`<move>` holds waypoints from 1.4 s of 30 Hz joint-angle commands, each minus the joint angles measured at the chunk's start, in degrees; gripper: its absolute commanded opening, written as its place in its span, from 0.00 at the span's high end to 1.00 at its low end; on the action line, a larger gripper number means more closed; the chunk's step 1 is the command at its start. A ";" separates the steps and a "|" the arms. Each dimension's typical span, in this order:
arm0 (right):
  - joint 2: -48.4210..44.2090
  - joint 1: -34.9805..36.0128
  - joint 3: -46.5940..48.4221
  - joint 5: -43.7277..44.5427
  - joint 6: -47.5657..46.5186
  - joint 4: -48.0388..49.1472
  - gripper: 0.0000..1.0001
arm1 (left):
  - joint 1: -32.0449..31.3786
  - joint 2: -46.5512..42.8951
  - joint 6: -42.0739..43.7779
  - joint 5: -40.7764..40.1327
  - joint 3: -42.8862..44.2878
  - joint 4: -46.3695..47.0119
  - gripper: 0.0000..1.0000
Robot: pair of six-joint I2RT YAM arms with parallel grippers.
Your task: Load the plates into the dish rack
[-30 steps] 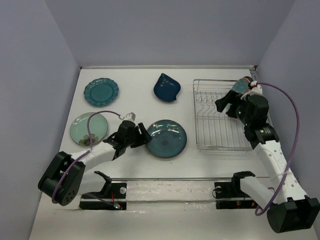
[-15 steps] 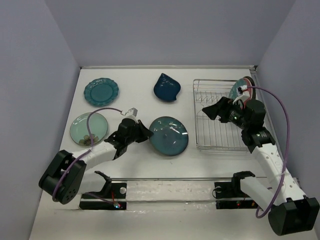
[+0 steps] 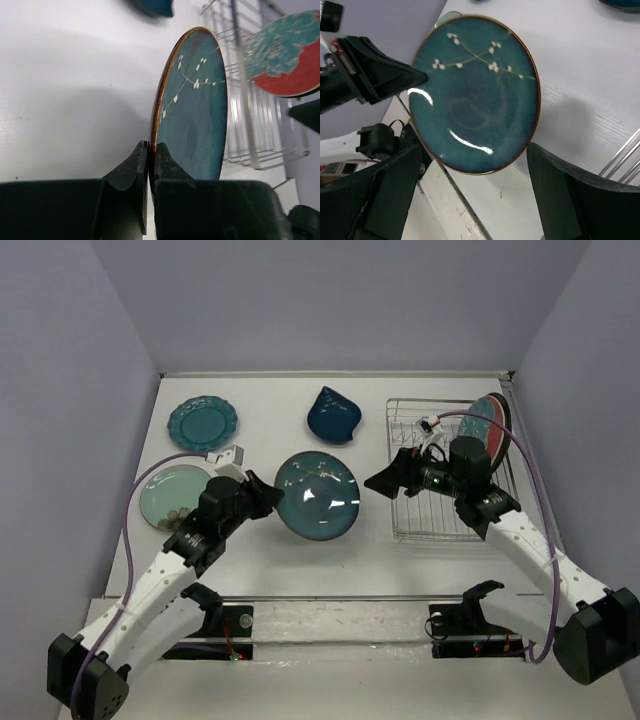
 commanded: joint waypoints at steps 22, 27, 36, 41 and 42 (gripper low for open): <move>12.49 5.16 -4.92 -11.38 14.38 30.86 0.93 | 0.14 -9.64 -2.36 15.19 8.88 14.72 0.80; 6.01 5.16 -1.43 -2.35 11.94 22.39 0.93 | 0.14 -10.17 4.67 7.90 13.62 4.44 0.26; -4.91 5.16 12.47 45.15 -2.39 -3.56 0.93 | 0.14 -14.82 15.83 0.77 16.44 -5.59 0.01; -5.80 4.64 17.83 67.87 -13.88 -6.83 0.93 | 0.22 -15.97 20.67 0.15 15.13 -9.29 0.01; -5.18 4.64 19.84 71.29 -15.74 -7.01 0.93 | 0.14 -16.40 21.11 0.15 14.52 -9.29 0.01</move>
